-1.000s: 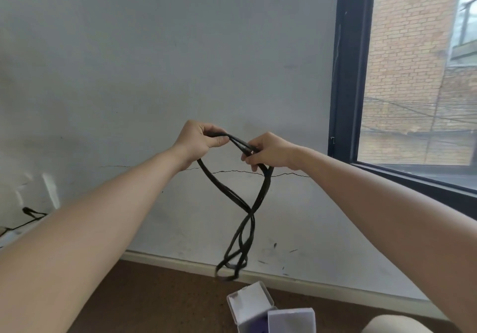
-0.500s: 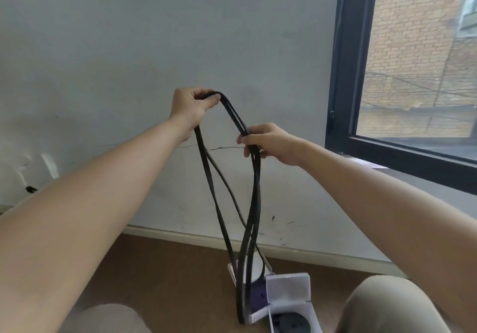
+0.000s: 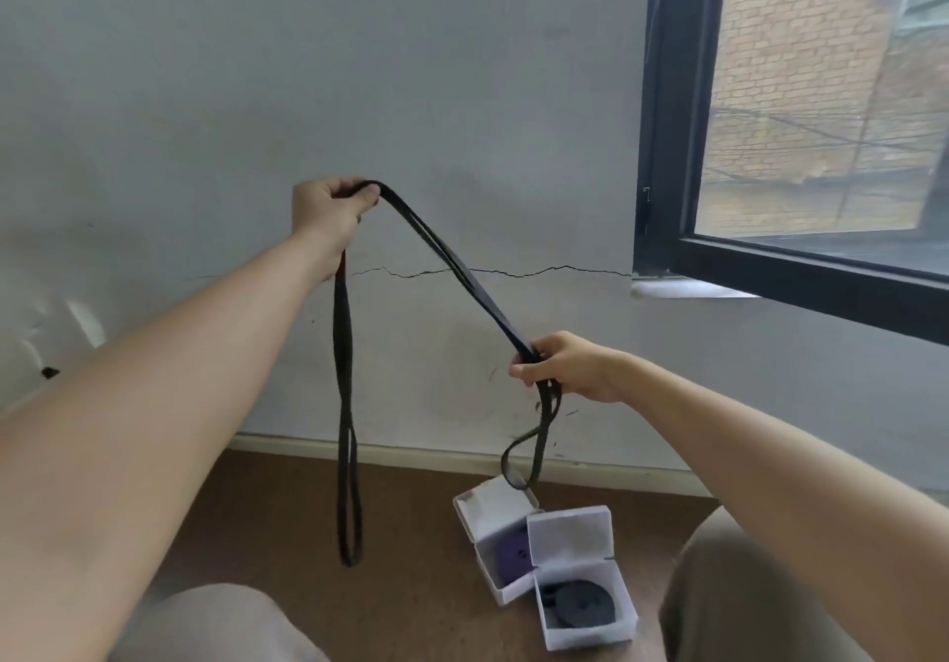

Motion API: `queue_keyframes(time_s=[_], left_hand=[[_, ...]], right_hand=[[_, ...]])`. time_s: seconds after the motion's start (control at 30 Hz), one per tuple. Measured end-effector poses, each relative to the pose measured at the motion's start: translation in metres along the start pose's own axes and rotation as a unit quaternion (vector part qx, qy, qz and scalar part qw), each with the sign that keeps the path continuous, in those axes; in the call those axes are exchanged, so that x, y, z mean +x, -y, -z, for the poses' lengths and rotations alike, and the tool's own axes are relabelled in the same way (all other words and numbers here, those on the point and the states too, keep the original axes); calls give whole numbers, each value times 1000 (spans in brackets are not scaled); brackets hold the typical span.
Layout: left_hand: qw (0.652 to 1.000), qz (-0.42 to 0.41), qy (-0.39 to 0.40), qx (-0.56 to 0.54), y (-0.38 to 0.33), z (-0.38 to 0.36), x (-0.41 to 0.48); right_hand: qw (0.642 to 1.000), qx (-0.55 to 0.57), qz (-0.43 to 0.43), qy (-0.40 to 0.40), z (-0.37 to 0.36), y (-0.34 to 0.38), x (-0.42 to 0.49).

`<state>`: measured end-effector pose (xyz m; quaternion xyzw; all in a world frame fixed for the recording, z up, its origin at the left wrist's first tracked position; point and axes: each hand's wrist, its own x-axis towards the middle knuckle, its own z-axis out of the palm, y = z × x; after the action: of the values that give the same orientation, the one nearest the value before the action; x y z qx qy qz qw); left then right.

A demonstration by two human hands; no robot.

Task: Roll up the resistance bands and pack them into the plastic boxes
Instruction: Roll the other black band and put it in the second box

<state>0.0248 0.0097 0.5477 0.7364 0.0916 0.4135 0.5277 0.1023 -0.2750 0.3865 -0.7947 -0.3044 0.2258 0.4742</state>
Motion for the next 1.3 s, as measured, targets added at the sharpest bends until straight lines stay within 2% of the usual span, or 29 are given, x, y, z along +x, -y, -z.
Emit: queue_keyframes(time_s=[0.1, 0.17, 0.33, 0.53, 0.67, 0.77, 0.83, 0.93, 1.13, 1.3], left_hand=[[1000, 24, -9, 3, 15, 2, 1], [999, 43, -17, -3, 24, 3, 0], [996, 67, -61, -22, 43, 12, 5], [991, 77, -103, -25, 63, 25, 8], [988, 95, -117, -24, 79, 35, 7], [986, 110, -123, -19, 91, 42, 5], [984, 120, -128, -17, 98, 47, 3], [983, 131, -132, -16, 109, 60, 2], [980, 149, -132, -12, 125, 75, -7], [975, 180, -128, 7, 140, 80, -14]], right_hand=[[999, 42, -4, -12, 2, -7, 2], [999, 32, -10, -13, 6, -14, 1], [983, -176, -47, -5, 18, -51, 1], [968, -223, -94, -70, 46, -73, 2], [960, -184, -134, -161, 56, -85, 2], [960, -93, -141, -223, 60, -86, 3], [967, -24, -129, -219, 68, -83, 3], [967, 8, -125, -221, 85, -81, 3], [918, 52, -126, -372, 104, -65, 12], [880, 195, -145, -408, 105, -42, 16]])
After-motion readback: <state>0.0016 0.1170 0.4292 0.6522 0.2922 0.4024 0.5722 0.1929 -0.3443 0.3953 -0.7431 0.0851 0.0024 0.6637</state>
